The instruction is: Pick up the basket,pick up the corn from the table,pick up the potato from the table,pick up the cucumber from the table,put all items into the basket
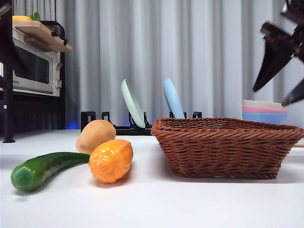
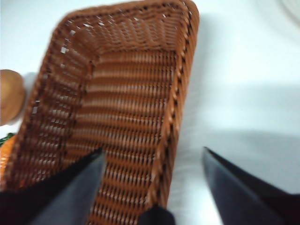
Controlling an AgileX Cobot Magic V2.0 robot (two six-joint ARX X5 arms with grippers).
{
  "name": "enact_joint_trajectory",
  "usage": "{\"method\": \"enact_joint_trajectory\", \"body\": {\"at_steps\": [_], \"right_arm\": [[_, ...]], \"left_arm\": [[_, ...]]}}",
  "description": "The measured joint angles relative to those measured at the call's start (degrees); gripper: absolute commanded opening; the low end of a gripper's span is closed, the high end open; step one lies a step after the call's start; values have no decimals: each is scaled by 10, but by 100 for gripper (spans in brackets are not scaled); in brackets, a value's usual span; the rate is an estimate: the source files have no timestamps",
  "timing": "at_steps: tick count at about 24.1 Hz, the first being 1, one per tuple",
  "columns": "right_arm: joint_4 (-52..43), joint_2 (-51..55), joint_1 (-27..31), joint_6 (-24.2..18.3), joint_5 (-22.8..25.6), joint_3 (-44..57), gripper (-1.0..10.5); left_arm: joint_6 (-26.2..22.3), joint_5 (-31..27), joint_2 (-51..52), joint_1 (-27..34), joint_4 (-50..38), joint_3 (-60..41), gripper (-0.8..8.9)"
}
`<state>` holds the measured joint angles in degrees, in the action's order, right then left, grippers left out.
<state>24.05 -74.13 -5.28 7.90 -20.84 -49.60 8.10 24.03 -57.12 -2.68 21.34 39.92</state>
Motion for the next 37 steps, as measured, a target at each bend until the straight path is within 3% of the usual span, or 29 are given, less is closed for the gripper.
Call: {"method": "enact_joint_trajectory", "body": {"at_steps": [8,12,13,20,22,23,26,32,37], "right_arm": [[0,-128,0,0,-2,-40,388],[-4,-175,0,0,-3,-49,6],[-6,-175,0,0,-6,-49,-16],[-3,-149,0,26,-17,-51,-16],[-3,-121,0,28,-16,-51,-16],[-2,-106,0,28,-15,-51,-16],[8,-56,0,28,-12,-51,-16],[30,34,0,28,-12,-51,-16],[44,65,0,28,-12,-51,-16]], "left_arm": [[-1,0,0,0,0,0,376],[-1,0,0,0,0,0,375],[-1,0,0,0,0,0,375],[0,-1,-2,-6,-34,2,385],[0,-1,-26,-21,-30,24,487],[0,-1,-42,-30,-29,41,486],[-1,-12,-108,-67,-22,105,486],[-25,-94,-293,-146,16,238,486],[-33,-134,-408,-184,15,288,485]]}}
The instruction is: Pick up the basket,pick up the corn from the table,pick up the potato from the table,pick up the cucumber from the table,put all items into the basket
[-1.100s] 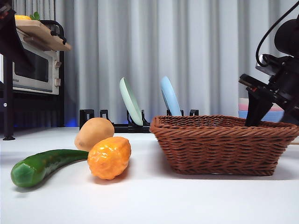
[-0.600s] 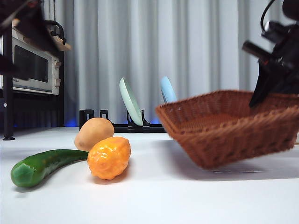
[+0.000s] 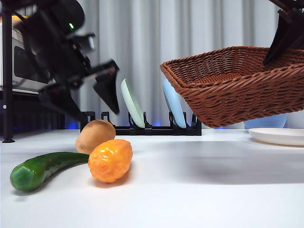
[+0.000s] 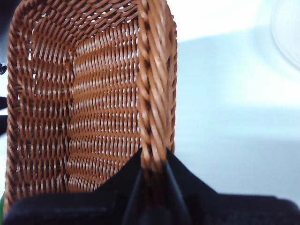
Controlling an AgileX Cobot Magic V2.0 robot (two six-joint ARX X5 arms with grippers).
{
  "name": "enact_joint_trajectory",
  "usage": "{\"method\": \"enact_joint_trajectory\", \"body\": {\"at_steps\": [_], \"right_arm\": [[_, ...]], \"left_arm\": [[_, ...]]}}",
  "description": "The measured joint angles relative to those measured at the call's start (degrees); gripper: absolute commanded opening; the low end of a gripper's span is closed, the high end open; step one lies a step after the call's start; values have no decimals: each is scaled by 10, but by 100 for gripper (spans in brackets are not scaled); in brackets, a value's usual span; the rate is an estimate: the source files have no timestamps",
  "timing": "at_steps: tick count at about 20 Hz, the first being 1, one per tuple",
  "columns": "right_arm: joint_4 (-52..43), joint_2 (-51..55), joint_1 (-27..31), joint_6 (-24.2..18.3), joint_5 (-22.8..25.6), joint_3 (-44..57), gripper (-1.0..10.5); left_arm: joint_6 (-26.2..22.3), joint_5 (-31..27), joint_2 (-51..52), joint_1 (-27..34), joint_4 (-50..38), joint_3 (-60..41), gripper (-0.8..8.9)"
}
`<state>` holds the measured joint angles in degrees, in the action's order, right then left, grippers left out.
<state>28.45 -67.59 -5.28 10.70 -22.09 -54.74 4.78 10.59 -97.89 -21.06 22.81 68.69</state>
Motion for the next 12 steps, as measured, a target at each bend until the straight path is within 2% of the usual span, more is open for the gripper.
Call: {"method": "enact_joint_trajectory", "body": {"at_steps": [4,5,6,7,8,12], "right_arm": [[14,0,0,0,0,0,-16],[16,0,0,0,0,0,-16],[16,0,0,0,0,0,-16],[16,0,0,0,0,0,-16],[16,0,0,0,0,0,-16],[15,0,0,0,0,0,-16]], "left_arm": [[-8,-27,-51,-6,-8,0,483],[-10,-30,-55,-7,-8,0,452],[-12,-30,-56,-7,-8,0,355],[-13,-30,-56,-7,-9,0,209],[-15,-30,-56,-7,-9,0,-17],[-25,-30,-52,-7,-9,0,-8]]}}
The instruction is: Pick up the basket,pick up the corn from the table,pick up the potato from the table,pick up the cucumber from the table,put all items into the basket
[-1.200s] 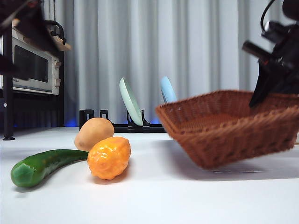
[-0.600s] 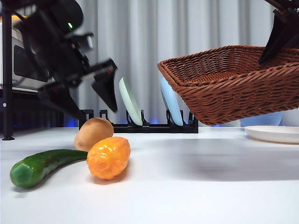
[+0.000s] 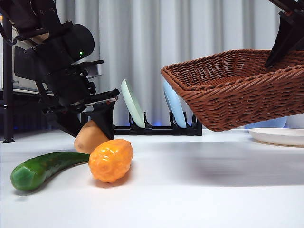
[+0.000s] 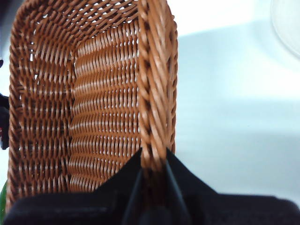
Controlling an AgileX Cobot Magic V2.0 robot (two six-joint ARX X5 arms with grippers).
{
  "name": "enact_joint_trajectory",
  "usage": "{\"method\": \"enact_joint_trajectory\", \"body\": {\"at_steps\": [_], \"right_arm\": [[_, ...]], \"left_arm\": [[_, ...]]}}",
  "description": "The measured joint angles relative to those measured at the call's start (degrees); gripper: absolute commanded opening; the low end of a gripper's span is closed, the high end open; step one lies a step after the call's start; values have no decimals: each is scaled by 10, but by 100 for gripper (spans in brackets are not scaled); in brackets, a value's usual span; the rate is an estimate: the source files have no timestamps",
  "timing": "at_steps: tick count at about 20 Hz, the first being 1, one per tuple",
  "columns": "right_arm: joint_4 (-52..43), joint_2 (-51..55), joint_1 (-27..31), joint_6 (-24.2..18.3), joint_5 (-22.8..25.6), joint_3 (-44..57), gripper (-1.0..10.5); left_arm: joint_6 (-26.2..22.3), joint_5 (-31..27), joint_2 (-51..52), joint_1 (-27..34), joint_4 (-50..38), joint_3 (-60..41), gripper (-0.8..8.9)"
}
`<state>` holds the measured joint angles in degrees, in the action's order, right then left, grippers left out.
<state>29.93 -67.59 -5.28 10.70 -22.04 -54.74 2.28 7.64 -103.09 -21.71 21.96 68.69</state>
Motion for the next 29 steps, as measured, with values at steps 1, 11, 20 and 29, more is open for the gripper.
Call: {"method": "enact_joint_trajectory", "body": {"at_steps": [1,11,20,29], "right_arm": [[-4,0,0,0,0,0,-16],[-77,-40,-27,40,0,0,-16],[-88,-42,-65,60,-3,0,-16],[-89,-42,-64,67,-44,0,-16]], "left_arm": [[-2,0,10,0,14,3,-8],[44,0,281,-112,4,75,-8],[53,-73,156,-296,4,74,-4],[53,-75,103,-316,21,73,479]]}}
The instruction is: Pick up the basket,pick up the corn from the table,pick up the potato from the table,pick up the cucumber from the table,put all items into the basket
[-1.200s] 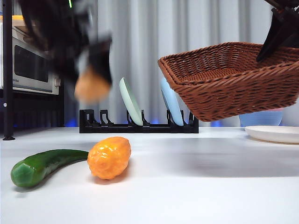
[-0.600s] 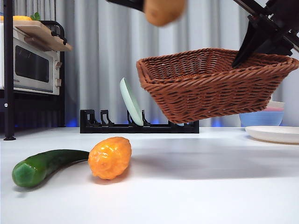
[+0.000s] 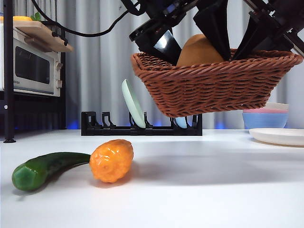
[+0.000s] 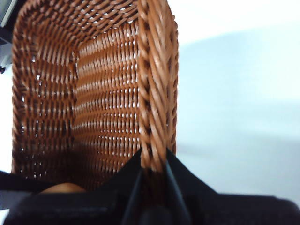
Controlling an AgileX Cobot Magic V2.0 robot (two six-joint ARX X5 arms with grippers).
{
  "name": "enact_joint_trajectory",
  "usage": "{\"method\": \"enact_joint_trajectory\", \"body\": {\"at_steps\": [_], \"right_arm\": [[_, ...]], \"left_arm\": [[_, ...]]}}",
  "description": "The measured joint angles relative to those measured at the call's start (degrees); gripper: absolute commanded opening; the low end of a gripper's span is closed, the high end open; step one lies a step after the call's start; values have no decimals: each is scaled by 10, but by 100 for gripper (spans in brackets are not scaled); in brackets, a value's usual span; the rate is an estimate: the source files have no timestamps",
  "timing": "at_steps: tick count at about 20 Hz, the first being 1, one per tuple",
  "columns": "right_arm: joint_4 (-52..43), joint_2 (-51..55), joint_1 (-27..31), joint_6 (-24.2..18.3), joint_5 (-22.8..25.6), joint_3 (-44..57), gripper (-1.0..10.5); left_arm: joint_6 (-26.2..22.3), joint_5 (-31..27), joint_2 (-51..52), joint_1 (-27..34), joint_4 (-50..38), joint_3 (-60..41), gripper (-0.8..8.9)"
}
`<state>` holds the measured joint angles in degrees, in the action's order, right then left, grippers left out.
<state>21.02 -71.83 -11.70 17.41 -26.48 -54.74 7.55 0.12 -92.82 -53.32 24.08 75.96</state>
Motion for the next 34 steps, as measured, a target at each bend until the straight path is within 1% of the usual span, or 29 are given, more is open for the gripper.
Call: {"method": "enact_joint_trajectory", "body": {"at_steps": [4,6,8,12,15,17,19,21,23,25,28,29,32,34], "right_arm": [[0,0,0,2,0,0,-16],[0,0,0,2,0,0,-16],[0,0,0,2,0,0,-16],[0,0,1,2,0,0,-16],[0,0,1,2,0,0,-16],[0,0,0,2,0,0,-16],[0,0,0,2,0,0,-16],[0,0,0,2,0,0,-16],[0,0,0,2,0,0,-16],[0,0,1,2,0,0,-16],[0,0,1,2,0,0,-16],[0,0,1,2,0,0,-16],[0,0,1,2,0,0,-16],[0,0,1,2,0,0,-16]], "left_arm": [[0,0,3,0,4,0,481],[0,-1,18,0,29,1,481],[0,-14,42,0,87,24,481],[0,-81,149,0,191,83,480],[0,-136,219,2,306,86,480],[7,-144,229,11,386,82,480],[20,-150,235,12,425,57,480],[38,-150,238,12,421,12,480],[54,-156,238,15,398,-50,470],[72,-162,237,23,356,-113,471],[91,-160,237,49,271,-203,471],[94,-151,236,65,245,-228,471],[97,-69,220,131,173,-270,470],[95,-53,199,168,156,-273,470]]}}
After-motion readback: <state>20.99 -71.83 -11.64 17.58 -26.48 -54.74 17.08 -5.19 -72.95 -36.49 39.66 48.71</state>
